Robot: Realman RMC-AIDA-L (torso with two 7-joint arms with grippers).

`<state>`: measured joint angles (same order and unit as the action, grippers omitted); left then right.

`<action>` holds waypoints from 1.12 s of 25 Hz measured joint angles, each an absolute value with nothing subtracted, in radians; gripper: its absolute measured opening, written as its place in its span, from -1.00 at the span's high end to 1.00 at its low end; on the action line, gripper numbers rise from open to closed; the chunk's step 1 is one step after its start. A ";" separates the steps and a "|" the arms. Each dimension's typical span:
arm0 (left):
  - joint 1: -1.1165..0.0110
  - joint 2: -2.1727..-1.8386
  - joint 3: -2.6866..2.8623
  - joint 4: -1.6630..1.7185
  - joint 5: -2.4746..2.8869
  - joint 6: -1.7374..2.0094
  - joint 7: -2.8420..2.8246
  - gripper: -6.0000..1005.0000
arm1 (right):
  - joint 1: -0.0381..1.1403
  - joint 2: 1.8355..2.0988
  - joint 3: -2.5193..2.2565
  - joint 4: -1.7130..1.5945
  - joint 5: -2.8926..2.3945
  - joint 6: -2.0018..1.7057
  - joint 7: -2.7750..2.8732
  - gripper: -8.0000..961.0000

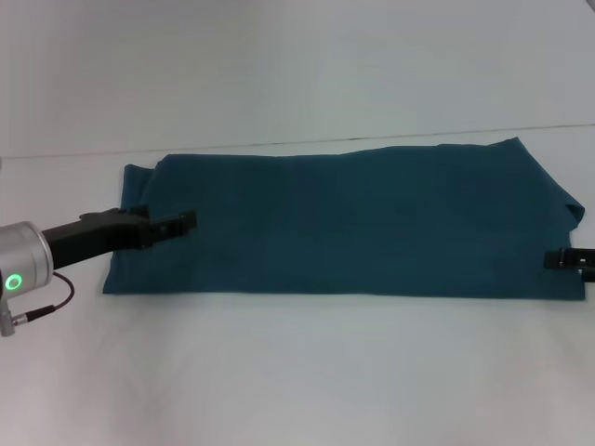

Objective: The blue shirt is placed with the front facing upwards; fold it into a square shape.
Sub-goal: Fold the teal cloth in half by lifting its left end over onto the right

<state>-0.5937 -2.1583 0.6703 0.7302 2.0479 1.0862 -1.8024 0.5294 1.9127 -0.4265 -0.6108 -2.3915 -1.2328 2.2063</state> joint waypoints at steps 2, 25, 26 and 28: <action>-0.593 -2.158 0.670 0.730 2.048 1.085 -1.802 -0.87 | 0.531 1.914 -0.426 -0.610 -2.392 -1.228 2.206 -0.69; -0.592 -2.158 0.670 0.727 2.048 1.074 -1.802 -0.87 | 0.532 1.917 -0.431 -0.583 -2.401 -1.213 2.191 -0.57; -0.592 -2.158 0.670 0.727 2.048 1.074 -1.802 -0.87 | 0.532 1.918 -0.431 -0.583 -2.401 -1.213 2.191 -0.57; -0.594 -2.158 0.670 0.726 2.048 1.074 -1.803 -0.87 | 0.533 1.918 -0.431 -0.583 -2.400 -1.213 2.190 -0.56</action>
